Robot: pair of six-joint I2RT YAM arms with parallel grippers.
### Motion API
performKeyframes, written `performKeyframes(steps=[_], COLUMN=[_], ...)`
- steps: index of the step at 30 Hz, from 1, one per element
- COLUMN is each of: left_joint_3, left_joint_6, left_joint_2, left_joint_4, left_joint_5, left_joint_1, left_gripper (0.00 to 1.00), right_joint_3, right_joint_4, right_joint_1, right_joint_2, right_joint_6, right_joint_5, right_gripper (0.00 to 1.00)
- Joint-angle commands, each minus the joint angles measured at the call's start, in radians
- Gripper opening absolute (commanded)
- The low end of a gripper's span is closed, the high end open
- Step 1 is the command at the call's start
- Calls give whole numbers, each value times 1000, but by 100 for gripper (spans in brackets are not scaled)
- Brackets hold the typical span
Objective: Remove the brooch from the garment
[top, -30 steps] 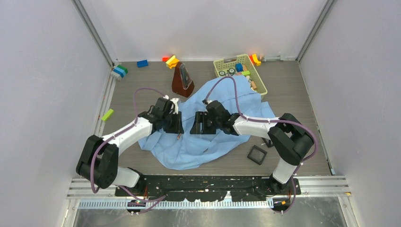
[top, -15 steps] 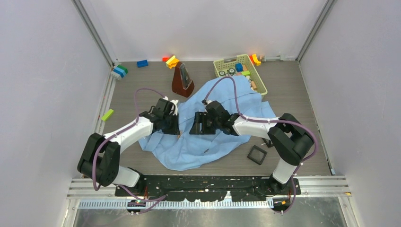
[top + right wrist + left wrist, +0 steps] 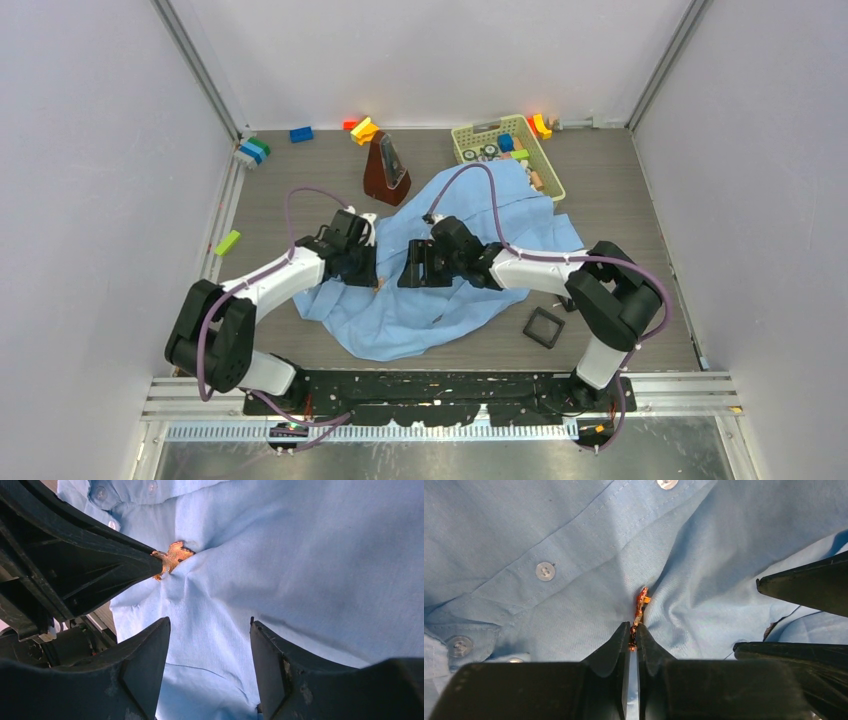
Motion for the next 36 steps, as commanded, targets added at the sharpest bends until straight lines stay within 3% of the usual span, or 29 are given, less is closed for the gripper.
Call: performKeyframes(steps=[1, 3, 4, 9, 25, 30, 36], left_joint_3=[18, 23, 30, 128, 274, 268, 233], left_joint_6=[9, 6, 5, 18, 42, 47, 38], left_joint_2=[-10, -17, -15, 48, 213, 213, 158], left_joint_4=[-6, -9, -11, -117, -257, -247, -193], left_joint_5=[-10, -6, -4, -2, 31, 25, 1], left_joint_1=[1, 1, 1, 1, -8, -9, -8], left_gripper=[17, 36, 40, 41, 23, 1, 0], right_joint_3=[-10, -14, -16, -28, -82, -94, -119], right_joint_4=[56, 55, 55, 48, 34, 33, 74], right_joint_1=[4, 4, 4, 4, 4, 4, 4], right_joint_2=[-51, -54, -54, -68, -168, -183, -198], right_joint_6=[0, 0, -1, 0, 10, 11, 39], right_joint_5=[20, 22, 23, 38, 66, 70, 45], right_gripper=[65, 64, 64, 63, 61, 61, 61])
